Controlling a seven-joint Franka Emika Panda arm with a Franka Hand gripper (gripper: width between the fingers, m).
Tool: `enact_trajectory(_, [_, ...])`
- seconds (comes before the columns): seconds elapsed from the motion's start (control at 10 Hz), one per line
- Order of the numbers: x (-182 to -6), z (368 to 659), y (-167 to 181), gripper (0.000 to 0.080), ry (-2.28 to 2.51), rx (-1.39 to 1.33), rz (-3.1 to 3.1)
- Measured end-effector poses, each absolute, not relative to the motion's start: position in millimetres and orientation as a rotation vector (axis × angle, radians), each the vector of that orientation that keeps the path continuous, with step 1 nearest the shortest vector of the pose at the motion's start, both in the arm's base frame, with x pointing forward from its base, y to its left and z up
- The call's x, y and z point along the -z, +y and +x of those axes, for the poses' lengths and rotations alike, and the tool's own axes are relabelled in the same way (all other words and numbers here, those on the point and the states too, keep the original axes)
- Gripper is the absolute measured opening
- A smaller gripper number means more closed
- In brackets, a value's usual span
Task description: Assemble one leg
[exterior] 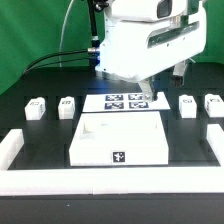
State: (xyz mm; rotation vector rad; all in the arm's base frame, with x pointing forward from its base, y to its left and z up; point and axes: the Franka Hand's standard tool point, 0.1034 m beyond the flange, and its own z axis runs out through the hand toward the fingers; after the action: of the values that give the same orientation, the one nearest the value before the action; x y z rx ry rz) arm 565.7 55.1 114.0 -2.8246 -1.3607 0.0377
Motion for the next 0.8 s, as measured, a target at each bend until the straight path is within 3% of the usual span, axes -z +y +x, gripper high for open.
enact_trajectory(0.8, [-113.8,565.6,55.1,0.065,-1.361,-0.038,-2.825])
